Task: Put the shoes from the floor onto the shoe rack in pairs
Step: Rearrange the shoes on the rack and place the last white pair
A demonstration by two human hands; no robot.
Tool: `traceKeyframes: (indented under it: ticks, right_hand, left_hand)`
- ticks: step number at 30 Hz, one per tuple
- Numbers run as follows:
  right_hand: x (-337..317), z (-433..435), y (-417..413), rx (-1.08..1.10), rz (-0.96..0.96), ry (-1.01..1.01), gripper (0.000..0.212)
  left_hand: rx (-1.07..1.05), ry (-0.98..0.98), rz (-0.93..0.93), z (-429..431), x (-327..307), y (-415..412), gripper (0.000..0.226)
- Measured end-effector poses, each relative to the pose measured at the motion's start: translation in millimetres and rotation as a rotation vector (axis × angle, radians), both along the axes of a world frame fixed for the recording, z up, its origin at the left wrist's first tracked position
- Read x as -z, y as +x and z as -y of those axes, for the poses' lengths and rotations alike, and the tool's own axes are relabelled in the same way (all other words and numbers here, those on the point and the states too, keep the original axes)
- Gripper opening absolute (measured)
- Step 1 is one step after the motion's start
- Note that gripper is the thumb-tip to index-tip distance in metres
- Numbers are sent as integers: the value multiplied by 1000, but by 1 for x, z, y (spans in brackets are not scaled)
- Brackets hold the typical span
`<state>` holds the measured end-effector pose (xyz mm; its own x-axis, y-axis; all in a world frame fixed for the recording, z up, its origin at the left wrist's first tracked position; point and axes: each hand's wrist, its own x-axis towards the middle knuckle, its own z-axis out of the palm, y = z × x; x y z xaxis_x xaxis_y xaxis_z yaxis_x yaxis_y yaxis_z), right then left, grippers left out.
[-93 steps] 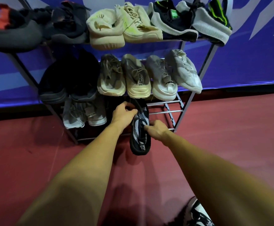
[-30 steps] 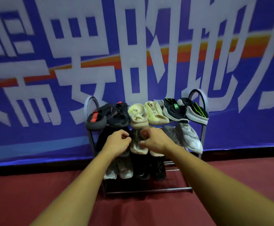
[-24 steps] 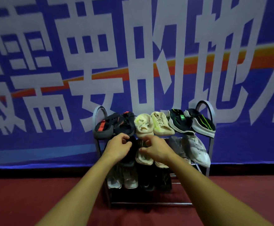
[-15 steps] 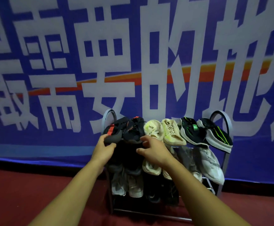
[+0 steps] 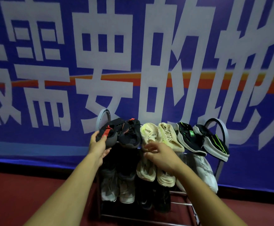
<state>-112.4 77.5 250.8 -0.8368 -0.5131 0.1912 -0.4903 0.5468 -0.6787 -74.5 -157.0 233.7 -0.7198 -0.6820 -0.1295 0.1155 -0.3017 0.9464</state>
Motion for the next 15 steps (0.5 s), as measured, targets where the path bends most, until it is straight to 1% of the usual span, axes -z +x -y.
traceKeyframes:
  ticks: [2,3,6,8,10,11,13,15]
  right_hand:
    - [5,1,2,5,32,-2,32]
    - [7,0,3,9,60,-5,31]
    - [11,-2,11,11,178,-56,29]
    - [12,-3,14,18,223,-82,30]
    - [12,-1,17,13,287,-129,28]
    - [11,0,18,7,344,-190,26]
    - [7,1,20,-1,465,-357,23]
    - [3,2,18,12,522,-479,24]
  left_hand:
    - [-34,11,-61,-1,-1,1,43]
    - [-47,17,-79,-4,-3,2,46]
    - [-78,24,-89,-12,-11,7,67]
    - [-94,97,-115,-15,-17,10,73]
    - [-72,214,-153,-14,-21,13,62]
    - [-51,210,-155,-14,-22,16,52]
    - [-32,77,-109,-15,-20,20,35]
    - [-29,-26,-85,-16,-19,25,22]
